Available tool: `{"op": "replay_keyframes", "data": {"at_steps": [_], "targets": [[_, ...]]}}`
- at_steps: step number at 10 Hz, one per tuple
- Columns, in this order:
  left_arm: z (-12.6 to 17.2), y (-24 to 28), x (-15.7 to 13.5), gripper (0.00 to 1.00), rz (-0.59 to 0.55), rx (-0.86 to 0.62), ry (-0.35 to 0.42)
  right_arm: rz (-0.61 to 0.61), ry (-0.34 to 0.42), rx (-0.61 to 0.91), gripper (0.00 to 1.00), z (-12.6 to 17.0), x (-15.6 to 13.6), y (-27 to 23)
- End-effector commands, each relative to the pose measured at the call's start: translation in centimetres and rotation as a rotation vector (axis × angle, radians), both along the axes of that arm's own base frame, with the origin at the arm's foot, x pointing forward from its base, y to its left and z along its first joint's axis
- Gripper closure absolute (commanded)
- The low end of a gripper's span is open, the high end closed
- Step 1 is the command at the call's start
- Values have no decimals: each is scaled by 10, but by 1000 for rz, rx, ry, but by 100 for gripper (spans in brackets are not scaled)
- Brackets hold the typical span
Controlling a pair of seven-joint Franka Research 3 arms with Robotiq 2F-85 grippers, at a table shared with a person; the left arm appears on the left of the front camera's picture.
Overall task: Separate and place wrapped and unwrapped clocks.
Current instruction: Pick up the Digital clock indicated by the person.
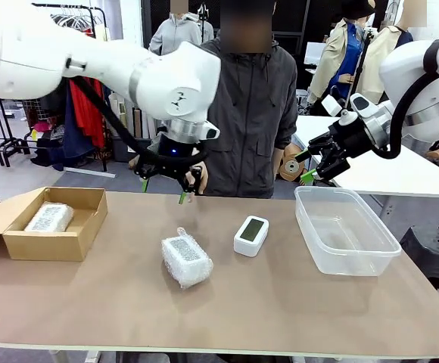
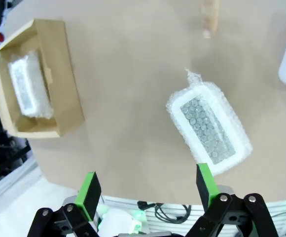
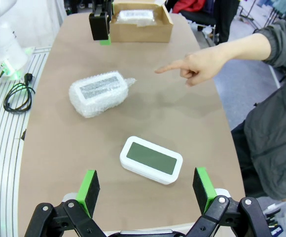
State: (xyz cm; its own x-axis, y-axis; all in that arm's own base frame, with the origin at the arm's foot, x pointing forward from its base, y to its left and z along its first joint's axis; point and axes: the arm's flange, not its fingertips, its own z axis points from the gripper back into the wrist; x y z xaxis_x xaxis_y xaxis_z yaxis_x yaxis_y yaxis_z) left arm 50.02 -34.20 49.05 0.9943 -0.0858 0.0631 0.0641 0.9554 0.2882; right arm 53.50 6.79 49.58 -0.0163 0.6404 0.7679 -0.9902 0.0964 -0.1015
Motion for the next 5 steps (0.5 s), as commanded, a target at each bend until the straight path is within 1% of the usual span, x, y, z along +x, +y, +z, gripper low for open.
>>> {"op": "replay_keyframes", "data": {"at_steps": [1,2,3,5], "targets": [[7,-9,9,0,5,-46,8,-2,-10,-5,0,1,-1,-1],[21,4,16,0,-70,-131,5,-2,-10,-5,0,1,-1,-1],[1,-9,0,0,9,-4,-6,-2,-10,-5,0,1,-1,-1],[1,-9,0,0,9,-4,-6,-2,-10,-5,0,1,-1,-1]]}}
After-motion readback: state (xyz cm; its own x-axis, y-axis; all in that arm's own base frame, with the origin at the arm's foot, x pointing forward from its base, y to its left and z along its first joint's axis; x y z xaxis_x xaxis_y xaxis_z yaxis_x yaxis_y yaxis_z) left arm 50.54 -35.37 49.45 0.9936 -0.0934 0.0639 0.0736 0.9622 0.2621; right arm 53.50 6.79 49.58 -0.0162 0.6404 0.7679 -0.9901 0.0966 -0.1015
